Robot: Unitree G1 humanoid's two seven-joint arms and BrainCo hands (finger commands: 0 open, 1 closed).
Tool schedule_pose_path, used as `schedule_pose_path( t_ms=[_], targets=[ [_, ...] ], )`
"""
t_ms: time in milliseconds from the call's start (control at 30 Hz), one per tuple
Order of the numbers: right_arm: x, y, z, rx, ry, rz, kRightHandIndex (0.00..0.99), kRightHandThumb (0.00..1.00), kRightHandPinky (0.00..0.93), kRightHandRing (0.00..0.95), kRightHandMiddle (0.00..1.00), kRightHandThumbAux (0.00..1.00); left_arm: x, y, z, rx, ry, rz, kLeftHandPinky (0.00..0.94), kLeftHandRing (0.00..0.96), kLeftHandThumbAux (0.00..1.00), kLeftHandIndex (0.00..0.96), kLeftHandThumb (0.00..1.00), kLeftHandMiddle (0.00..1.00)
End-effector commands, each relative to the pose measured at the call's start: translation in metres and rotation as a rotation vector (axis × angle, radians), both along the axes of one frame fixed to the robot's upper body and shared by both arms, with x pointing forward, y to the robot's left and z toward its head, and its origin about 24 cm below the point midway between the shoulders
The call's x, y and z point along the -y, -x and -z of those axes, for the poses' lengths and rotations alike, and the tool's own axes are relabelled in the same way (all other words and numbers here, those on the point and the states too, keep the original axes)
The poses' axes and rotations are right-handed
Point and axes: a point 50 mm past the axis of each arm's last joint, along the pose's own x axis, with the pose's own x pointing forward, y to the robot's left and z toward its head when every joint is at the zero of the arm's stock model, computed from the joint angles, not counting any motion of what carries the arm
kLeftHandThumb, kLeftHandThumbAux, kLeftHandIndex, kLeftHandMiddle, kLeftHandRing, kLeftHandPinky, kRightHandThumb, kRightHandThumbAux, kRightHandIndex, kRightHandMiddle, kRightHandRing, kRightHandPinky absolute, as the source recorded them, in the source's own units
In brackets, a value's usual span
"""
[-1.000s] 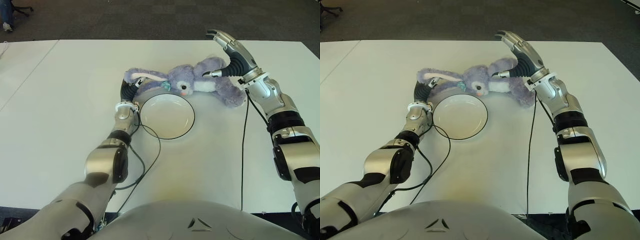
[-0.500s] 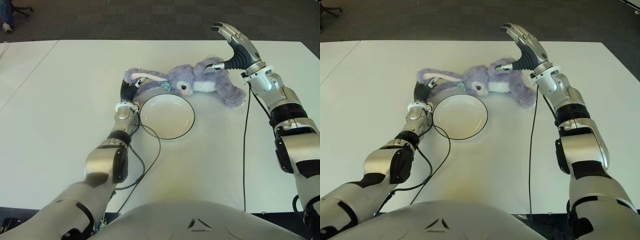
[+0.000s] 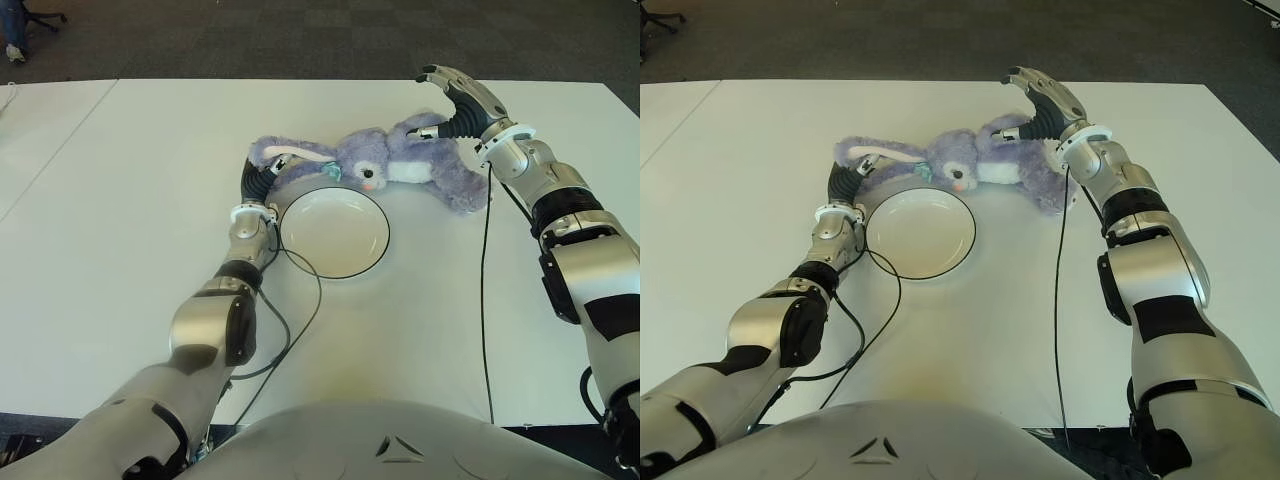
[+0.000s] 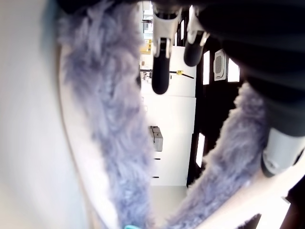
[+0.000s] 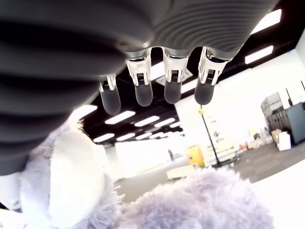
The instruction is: Put the doll into the plate.
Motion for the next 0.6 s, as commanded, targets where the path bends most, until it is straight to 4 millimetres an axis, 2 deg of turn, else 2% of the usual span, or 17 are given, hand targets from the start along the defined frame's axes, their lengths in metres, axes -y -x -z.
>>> schedule_pose_path(
  t_ms=[33, 233, 367, 600],
  targets=[
    [-0.007, 0.0, 0.007, -0.017, 0.033, -0.019, 0.099, 0.099, 0.0, 0.0, 0.0, 0.508, 0.009, 0.048, 0.063, -0.307, 0.066, 0.001, 0.259, 0.26, 0.59, 0.126, 0.0, 0.245],
    [-0.009, 0.001, 0.015, -0.056, 0.038, -0.012, 0.099, 0.107, 0.0, 0.0, 0.0, 0.496, 0.01, 0.049, 0.063, -0.304, 0.061, 0.005, 0.265, 0.265, 0.585, 0.125, 0.0, 0.248],
    [-0.012, 0.002, 0.032, -0.1, 0.056, 0.009, 0.099, 0.111, 0.0, 0.0, 0.0, 0.506, 0.01, 0.049, 0.063, -0.304, 0.063, 0.004, 0.27, 0.268, 0.585, 0.129, 0.0, 0.25],
    [-0.013, 0.004, 0.04, -0.129, 0.07, 0.015, 0.09, 0.12, 0.0, 0.0, 0.0, 0.525, 0.011, 0.048, 0.063, -0.302, 0.057, 0.006, 0.264, 0.265, 0.581, 0.127, 0.0, 0.243]
  ],
)
